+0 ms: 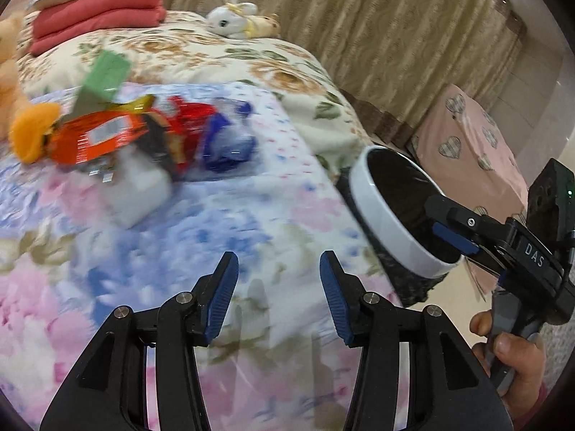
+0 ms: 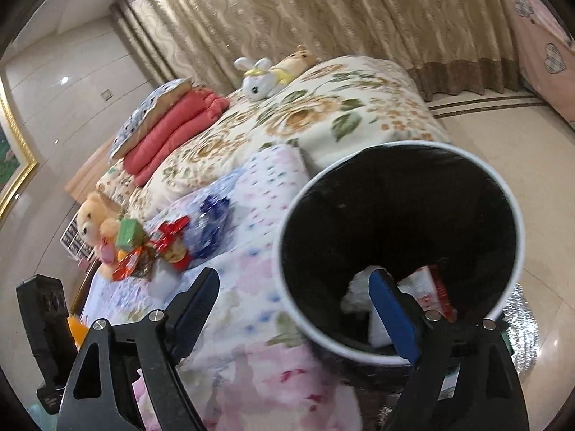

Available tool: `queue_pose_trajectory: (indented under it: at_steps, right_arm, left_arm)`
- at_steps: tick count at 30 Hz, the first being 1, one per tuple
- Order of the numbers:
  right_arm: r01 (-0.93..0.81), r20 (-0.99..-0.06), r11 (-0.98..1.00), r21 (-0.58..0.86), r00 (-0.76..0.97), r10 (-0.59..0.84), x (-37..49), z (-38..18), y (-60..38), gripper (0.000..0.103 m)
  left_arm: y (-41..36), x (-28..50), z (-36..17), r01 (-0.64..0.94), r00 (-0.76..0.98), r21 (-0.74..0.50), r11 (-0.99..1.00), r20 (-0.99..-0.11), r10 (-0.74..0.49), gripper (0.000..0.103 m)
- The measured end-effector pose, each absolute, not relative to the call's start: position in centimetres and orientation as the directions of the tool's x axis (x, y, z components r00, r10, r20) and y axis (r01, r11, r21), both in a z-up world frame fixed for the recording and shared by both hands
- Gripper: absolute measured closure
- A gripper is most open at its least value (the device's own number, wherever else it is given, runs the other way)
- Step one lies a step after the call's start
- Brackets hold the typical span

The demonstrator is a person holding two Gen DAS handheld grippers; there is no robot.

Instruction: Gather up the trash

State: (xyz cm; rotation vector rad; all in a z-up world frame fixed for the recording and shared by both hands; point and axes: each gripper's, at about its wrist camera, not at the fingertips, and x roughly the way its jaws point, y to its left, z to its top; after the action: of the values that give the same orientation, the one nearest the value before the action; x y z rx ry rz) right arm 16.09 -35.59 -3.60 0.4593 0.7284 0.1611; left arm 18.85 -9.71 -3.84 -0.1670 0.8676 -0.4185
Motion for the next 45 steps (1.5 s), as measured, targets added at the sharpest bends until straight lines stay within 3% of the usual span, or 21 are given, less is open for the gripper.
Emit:
queue_pose_trajectory:
  at_steps: [18, 28, 39, 40, 42, 43, 44, 45]
  right_arm:
    - [-0.144, -0.610, 0.891, 0.430, 0.681, 0.404, 18.9, -3.5, -27.5, 0.016]
    - [-0.174, -0.615, 0.878, 0.445, 0.654, 0.441, 23.2, -4.8, -25.6, 0.016]
    - [-0.155, -0.622, 0.847, 0.509, 0.613, 0.486, 28.7, -6.8, -24.6, 0.017]
    - [-0.153, -0.622, 0.846, 0.511, 0.613, 0.487, 28.9, -6.9, -24.5, 0.018]
    - [-0.154, -0.621, 0.844, 0.514, 0.612, 0.490, 29.5, -7.1, -24.3, 0.031]
    - [-0.151, -0.627, 0.845, 0.513, 0.606, 0.490, 29.7, -7.3, -24.1, 0.049]
    - [-0.147, -0.632, 0.844, 0.516, 0.601, 0.490, 29.9, -7.4, -24.1, 0.061]
    - [-0.145, -0.627, 0.841, 0.521, 0.604, 0.492, 29.8, -7.5, -24.2, 0.061]
  left_arm:
    - [-2.2, 19.2, -5.2, 0.120, 0.616, -0.324, 0.938, -0.717, -0.327, 0.046]
    - [-2.1, 22.3, -5.3, 0.080, 0.609, -0.340, 0.937, -0.727, -0.316, 0.037]
    - [-3.0, 26.1, -6.3, -0.008, 0.609, -0.331, 0.943, -0.750, -0.258, 0.036]
    - [-3.1, 26.2, -6.4, -0.016, 0.614, -0.320, 0.947, -0.751, -0.243, 0.036]
    - [-3.3, 26.3, -6.7, -0.016, 0.618, -0.306, 0.952, -0.752, -0.231, 0.040]
    - [-3.3, 26.4, -6.9, -0.008, 0.618, -0.304, 0.952, -0.751, -0.235, 0.048]
    - [-3.2, 26.3, -6.9, -0.004, 0.621, -0.303, 0.953, -0.748, -0.235, 0.049]
    - [-3.1, 26.2, -6.9, 0.003, 0.625, -0.303, 0.953, -0.744, -0.238, 0.050]
